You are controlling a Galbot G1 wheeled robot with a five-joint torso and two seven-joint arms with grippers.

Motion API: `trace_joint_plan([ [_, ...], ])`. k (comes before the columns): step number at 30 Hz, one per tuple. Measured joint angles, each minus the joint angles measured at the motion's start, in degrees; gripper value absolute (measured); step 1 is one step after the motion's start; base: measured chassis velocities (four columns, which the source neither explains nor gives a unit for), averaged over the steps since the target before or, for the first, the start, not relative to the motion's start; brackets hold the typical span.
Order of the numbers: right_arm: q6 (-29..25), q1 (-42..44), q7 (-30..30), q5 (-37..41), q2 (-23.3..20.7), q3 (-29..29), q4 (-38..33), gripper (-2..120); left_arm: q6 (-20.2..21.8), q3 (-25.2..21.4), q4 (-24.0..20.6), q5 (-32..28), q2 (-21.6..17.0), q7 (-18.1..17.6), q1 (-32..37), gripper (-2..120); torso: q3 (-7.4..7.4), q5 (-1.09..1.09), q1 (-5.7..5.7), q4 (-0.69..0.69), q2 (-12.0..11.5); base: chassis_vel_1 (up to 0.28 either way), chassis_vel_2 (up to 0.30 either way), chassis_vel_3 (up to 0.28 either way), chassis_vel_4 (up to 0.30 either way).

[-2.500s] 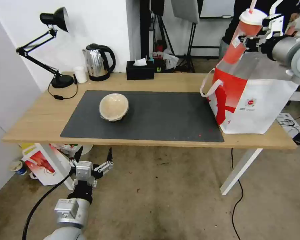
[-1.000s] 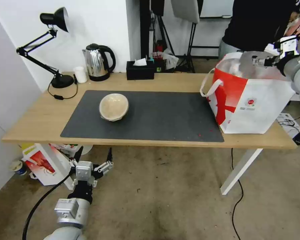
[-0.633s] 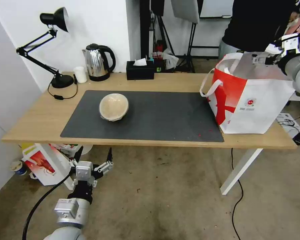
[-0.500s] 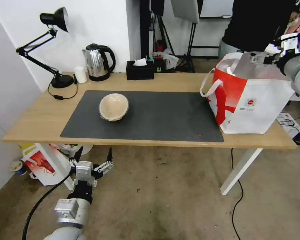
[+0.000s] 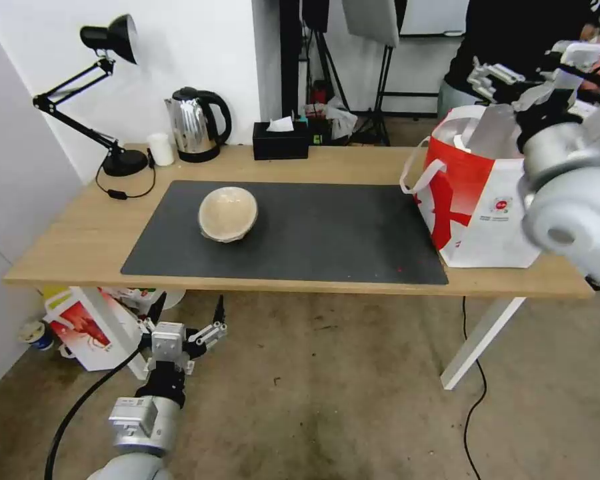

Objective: Pick up the trash from the table and place it into the takeout bag.

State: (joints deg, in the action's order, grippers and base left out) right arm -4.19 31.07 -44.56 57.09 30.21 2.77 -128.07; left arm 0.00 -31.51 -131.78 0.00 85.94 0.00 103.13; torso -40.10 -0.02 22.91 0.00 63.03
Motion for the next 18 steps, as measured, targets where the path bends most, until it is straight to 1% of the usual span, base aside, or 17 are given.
trace_joint_plan([
  [2,-0.47,0.98,-0.68,-1.16,0.4,0.03,-0.94,100,0.0,0.0,0.0,0.0,0.0,0.0,0.0,100,0.0,0.01,0.0,0.0,0.0,0.0,0.0,0.0,0.0],
  [5,-3.07,7.05,-1.79,-6.26,1.65,1.29,-3.69,100,0.0,0.0,0.0,0.0,0.0,0.0,0.0,100,0.0,0.02,0.0,-0.01,0.0,0.0,0.0,0.0,0.0],
  [6,-3.07,7.05,-1.79,-6.26,1.65,1.29,-3.69,100,0.0,0.0,0.0,0.0,0.0,0.0,0.0,100,0.0,0.02,0.0,-0.01,0.0,0.0,0.0,0.0,0.0],
  [7,-4.27,9.03,-1.83,-7.74,2.0,1.59,-4.07,100,0.0,0.0,0.0,0.0,0.0,0.0,0.0,100,0.0,0.01,0.0,-0.02,0.0,0.0,0.0,0.0,0.0],
  [10,-8.64,15.01,-1.9,-13.66,4.13,2.54,-3.59,100,0.0,0.0,0.0,0.0,0.0,0.0,0.0,100,0.0,0.02,0.0,0.0,0.0,0.0,0.0,0.0,0.0],
  [11,-8.64,15.01,-1.9,-13.66,4.13,2.54,-3.59,100,0.0,0.0,0.0,0.0,0.0,0.0,0.0,100,0.0,0.02,0.0,0.0,0.0,0.0,0.0,0.0,0.0],
  [14,-12.81,22.15,-1.87,-22.71,7.74,4.95,-2.14,100,0.0,0.0,0.0,0.0,0.0,0.0,0.0,100,0.0,0.02,0.01,-0.01,0.0,0.0,0.0,0.0,0.0],
  [15,-12.81,22.15,-1.87,-22.71,7.74,4.95,-2.14,100,0.0,0.0,0.0,0.0,0.0,0.0,0.0,100,0.0,0.02,0.01,-0.01,0.0,0.0,0.0,0.0,0.0],
  [17,-14.96,25.64,-2.1,-26.72,9.76,5.41,-2.0,100,0.0,0.0,0.0,0.0,0.0,0.0,0.0,100,0.0,0.02,0.0,-0.01,0.0,0.0,0.0,0.0,0.0],
  [18,-14.96,25.64,-2.1,-26.72,9.76,5.41,-2.0,100,0.0,0.0,0.0,0.0,0.0,0.0,0.0,100,0.0,0.02,0.0,-0.01,0.0,0.0,0.0,0.0,0.0],
])
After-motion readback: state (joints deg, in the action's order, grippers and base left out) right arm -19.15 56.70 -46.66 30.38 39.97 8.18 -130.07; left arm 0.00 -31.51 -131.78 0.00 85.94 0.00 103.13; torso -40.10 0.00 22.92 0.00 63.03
